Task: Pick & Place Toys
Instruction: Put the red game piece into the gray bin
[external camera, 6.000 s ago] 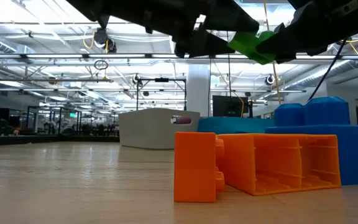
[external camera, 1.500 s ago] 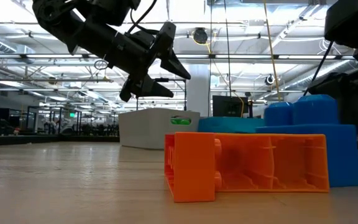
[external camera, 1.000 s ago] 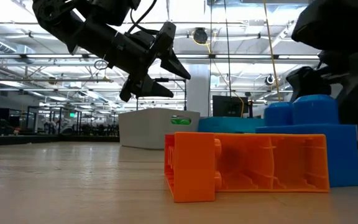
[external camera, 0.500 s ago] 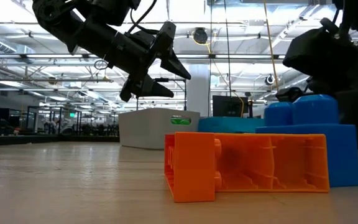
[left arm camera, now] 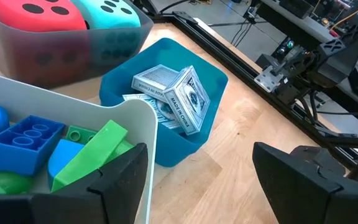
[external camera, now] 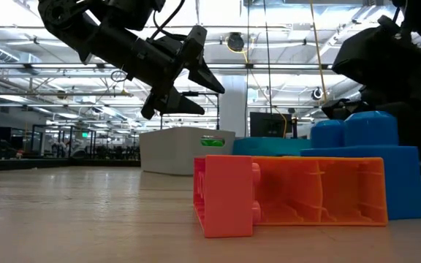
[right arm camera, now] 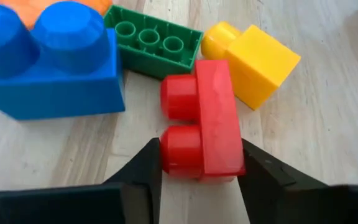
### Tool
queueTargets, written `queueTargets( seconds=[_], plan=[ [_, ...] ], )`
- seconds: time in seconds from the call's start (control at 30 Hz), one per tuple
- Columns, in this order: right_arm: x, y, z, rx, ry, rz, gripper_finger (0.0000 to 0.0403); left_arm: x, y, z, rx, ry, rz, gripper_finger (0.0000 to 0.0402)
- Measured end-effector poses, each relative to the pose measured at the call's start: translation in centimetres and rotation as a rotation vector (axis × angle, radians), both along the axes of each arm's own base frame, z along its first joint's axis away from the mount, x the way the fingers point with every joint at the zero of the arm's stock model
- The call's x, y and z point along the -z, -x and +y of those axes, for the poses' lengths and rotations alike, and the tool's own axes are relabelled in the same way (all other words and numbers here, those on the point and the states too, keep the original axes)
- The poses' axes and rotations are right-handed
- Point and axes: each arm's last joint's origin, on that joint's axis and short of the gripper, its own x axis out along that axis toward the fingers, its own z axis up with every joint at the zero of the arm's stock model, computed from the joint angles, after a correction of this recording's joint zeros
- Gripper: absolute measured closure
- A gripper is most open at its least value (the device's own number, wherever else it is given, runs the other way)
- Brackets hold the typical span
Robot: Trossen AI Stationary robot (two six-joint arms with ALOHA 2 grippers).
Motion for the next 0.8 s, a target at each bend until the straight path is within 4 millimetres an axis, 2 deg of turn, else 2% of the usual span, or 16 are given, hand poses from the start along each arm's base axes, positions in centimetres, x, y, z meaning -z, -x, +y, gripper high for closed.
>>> queueTargets(
  seconds=[0.17, 0.37, 0.6, 0.8],
  plan=[
    [-1.7, 0.7, -0.4, -0.012, 0.018, 0.001, 0.0275, -0.3, -0.1, -0.6, 0.043, -0.011, -0.027, 0.0105],
    [-4.7, 1.9, -1.0, 0.049, 0.038, -0.081, 0.0258, -1.5, -0.5, -1.8, 0.209, 0.011, -0.149, 0.0105],
    [-6.5, 2.9, -0.2, 0.103, 0.232, -0.236, 0.0305, -2.4, -1.1, -4.4, 0.379, 0.067, -0.202, 0.0105],
    [-7.1, 3.2, 0.6, 0.114, 0.368, -0.313, 0.0355, -1.7, -3.5, -7.3, 0.396, -0.051, -0.168, 0.0105]
  ],
)
